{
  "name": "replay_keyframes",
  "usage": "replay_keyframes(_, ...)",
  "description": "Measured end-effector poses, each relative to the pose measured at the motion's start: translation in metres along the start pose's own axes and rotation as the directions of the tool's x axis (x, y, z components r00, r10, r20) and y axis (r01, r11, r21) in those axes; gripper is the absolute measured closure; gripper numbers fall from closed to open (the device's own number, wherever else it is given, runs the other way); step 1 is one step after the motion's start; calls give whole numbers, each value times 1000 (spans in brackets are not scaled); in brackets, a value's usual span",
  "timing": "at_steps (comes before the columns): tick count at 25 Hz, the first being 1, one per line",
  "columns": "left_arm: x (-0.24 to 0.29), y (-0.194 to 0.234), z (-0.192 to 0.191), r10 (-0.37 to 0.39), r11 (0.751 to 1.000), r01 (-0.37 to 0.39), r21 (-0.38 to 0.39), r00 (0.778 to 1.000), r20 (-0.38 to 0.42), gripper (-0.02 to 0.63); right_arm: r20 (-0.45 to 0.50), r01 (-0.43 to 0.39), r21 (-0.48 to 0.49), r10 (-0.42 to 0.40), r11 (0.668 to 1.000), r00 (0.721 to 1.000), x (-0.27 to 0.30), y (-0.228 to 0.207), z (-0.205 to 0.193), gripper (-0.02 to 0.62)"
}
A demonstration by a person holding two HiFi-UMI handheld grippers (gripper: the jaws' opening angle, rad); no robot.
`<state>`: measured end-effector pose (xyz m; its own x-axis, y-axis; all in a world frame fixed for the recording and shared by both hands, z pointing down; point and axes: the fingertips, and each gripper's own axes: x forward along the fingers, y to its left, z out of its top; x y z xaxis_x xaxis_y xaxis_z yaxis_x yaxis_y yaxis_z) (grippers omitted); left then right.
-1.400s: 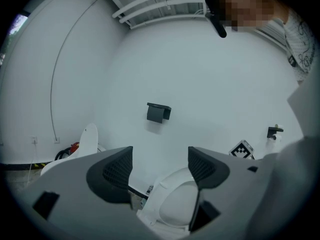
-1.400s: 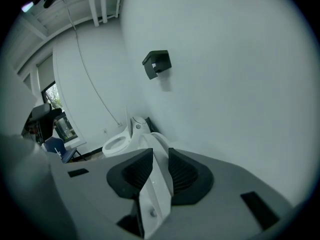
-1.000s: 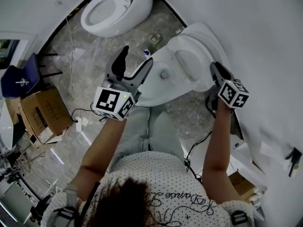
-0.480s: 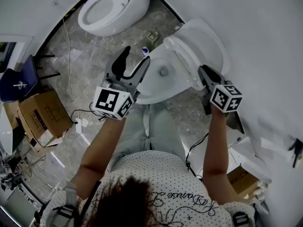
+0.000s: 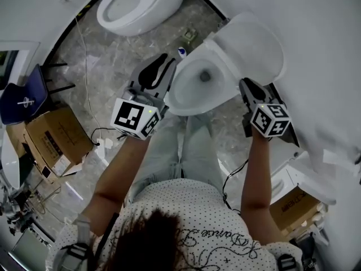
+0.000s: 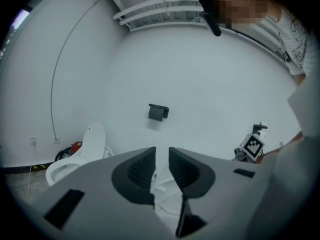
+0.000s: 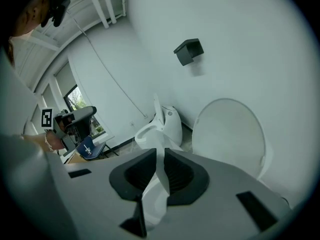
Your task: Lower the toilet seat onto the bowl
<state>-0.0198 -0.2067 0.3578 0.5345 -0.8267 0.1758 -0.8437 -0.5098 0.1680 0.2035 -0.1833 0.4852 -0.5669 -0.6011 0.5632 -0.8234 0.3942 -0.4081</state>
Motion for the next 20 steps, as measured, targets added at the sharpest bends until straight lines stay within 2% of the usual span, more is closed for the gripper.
replay_keyframes(5,-29,13,-5,-28,1000,29,-9,1000,3,546,8,47,-30,-47,998,999,4,27,-22,534)
replay_keyframes(10,-55,24,-12,-50,999,50,-8,999,0,577,71,151,-49,-148,987,986,7,41,-36,534)
replay_keyframes(13,-70,31,-17,-55,998,55,-8,998,-5,586,60,146,-20,-145,989,988,12,53,-48,535)
replay_keyframes(16,-82,36,-20,-59,998,59,-14,998,-5,589,37,138,-36,-136,990,990,17,68,-65,538)
replay_keyframes(20,-95,40,-24,-71,997,71,-5,997,-11,591,68,170,-59,-165,984,984,22,81,-81,541)
